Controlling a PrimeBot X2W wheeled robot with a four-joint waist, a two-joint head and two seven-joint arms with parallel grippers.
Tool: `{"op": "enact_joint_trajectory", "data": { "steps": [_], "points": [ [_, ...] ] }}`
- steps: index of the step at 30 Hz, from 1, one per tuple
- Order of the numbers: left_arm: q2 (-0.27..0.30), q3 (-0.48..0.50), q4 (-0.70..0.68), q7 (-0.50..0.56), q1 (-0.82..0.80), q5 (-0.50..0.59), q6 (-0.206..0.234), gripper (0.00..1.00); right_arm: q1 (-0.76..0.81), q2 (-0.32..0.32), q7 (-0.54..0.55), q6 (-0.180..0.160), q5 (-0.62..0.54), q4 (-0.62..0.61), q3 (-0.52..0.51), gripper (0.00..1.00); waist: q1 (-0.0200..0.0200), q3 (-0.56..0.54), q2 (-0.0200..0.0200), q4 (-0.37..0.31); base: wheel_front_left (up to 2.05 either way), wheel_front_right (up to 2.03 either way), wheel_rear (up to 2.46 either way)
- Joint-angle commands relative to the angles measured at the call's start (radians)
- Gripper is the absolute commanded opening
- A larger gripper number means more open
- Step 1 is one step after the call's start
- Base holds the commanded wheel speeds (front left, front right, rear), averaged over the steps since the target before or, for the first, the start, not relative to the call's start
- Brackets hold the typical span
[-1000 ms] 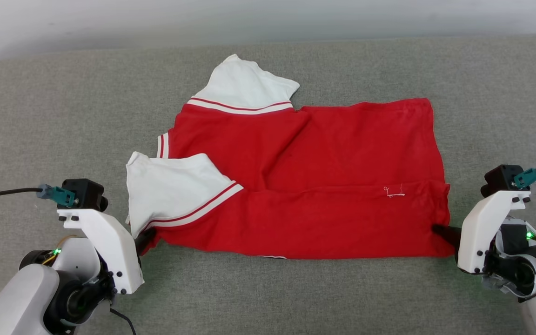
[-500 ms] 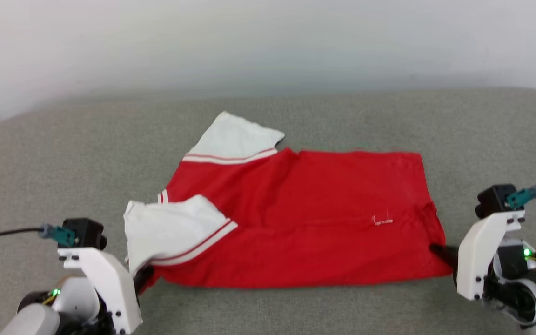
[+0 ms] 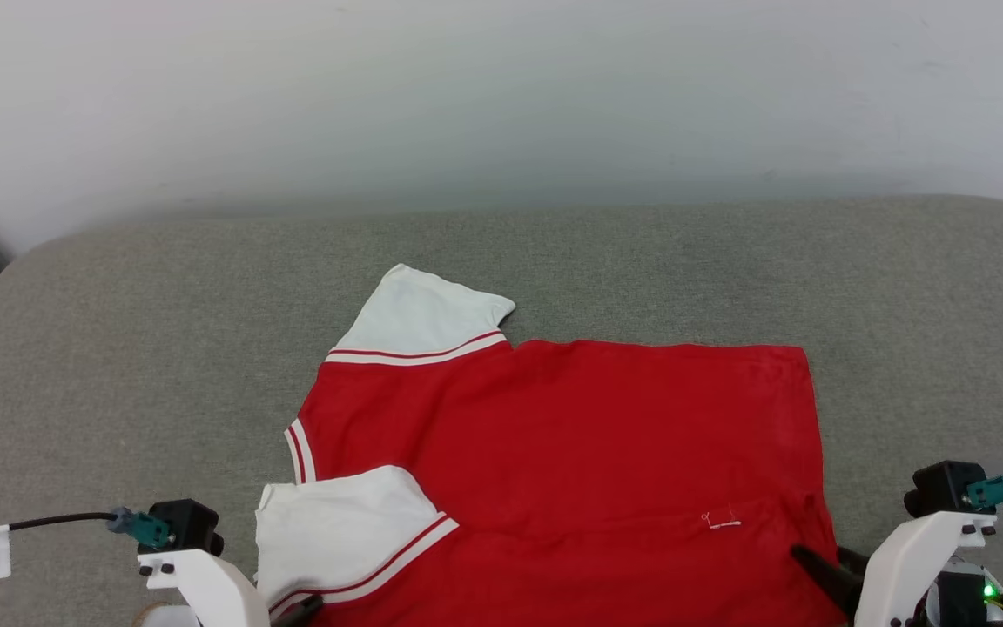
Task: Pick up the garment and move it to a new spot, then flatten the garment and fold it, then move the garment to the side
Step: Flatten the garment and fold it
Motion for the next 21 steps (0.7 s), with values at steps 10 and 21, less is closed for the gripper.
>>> {"op": "enact_joint_trajectory", "data": {
  "steps": [10,21],
  "points": [
    [0.004,0.092,0.022,-0.188,-0.118,0.088,0.014,1.0,-0.022,-0.01,-0.389,0.0,-0.131,-0.134,-0.007,1.0,0.0001,0.01,0.0,-0.064,0.0,0.0,0.0],
    [-0.01,0.143,0.113,-0.281,-0.412,0.165,0.002,1.0,-0.12,0.039,-0.55,0.0,-0.224,-0.29,-0.016,1.0,0.0001,0.2,0.0,-0.171,0.0,0.0,0.0]
  ]
}}
